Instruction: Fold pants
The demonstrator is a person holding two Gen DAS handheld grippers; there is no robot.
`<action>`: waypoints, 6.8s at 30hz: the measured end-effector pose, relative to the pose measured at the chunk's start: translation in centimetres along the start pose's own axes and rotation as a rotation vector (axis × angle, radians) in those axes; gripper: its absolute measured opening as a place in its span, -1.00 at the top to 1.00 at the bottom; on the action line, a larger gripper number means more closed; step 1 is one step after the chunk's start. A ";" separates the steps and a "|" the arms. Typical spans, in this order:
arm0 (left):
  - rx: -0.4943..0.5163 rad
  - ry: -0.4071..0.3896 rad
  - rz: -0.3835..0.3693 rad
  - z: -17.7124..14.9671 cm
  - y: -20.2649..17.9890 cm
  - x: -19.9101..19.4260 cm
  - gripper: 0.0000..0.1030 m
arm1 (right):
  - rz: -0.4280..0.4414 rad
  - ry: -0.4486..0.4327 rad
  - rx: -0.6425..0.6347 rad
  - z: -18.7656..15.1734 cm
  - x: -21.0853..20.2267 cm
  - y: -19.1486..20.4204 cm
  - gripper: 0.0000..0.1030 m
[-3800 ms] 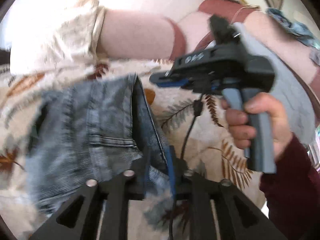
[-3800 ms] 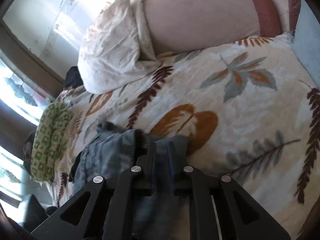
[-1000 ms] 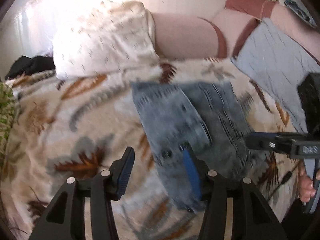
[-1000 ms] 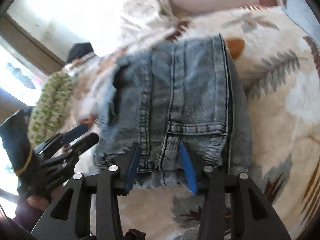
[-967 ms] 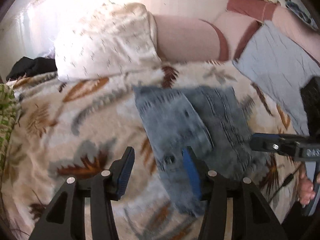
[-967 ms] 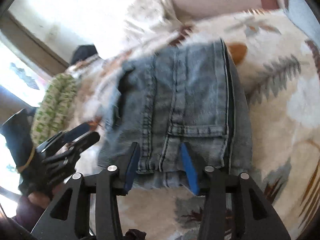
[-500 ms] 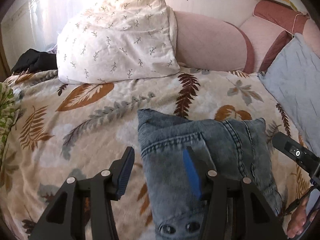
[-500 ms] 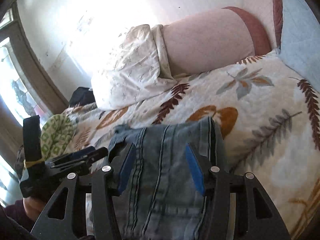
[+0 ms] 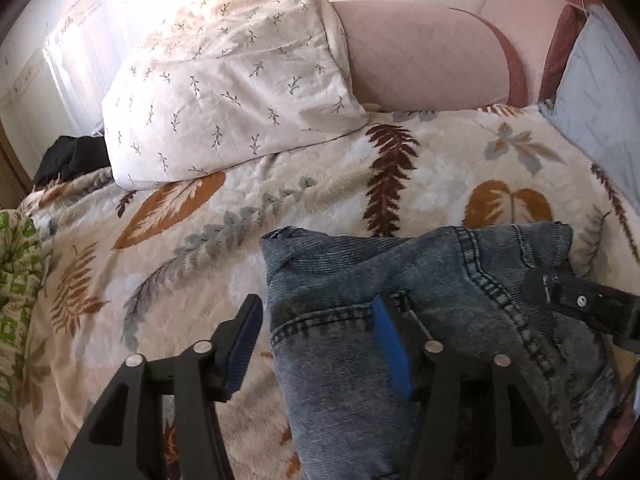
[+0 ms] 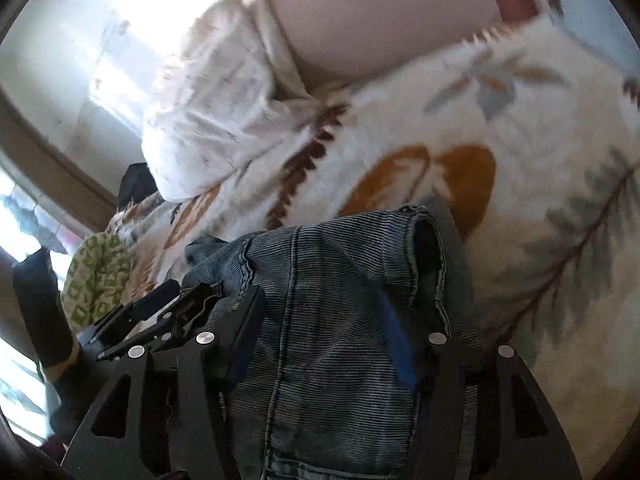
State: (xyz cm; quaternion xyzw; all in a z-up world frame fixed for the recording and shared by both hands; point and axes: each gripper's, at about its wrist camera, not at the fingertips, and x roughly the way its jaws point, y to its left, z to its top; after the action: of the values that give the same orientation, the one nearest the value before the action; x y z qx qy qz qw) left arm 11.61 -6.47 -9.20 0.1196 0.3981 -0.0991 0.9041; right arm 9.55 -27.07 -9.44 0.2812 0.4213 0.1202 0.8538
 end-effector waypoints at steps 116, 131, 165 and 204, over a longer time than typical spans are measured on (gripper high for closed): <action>-0.399 0.108 -0.415 -6.5 8.8 -3.4 -0.99 | 0.029 0.122 0.253 -2.6 -6.2 -5.5 -0.65; -0.232 0.143 -0.408 -7.2 5.4 -4.1 -0.99 | 0.149 0.208 0.212 -3.0 -5.3 -4.0 -0.48; -0.161 0.154 -0.432 -6.5 1.8 -5.9 -0.98 | -0.108 0.127 0.064 -2.7 -6.3 -3.7 0.65; -0.021 -0.006 -0.099 -4.2 0.7 -11.1 -0.99 | -0.015 0.064 -0.116 -4.4 -8.0 1.7 -0.20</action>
State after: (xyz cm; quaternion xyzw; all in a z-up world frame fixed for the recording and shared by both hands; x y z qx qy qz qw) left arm 1.51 -3.66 -3.62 0.0898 0.4018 -0.1400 0.9005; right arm 1.18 -27.55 -5.38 0.2244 0.4428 0.1470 0.8556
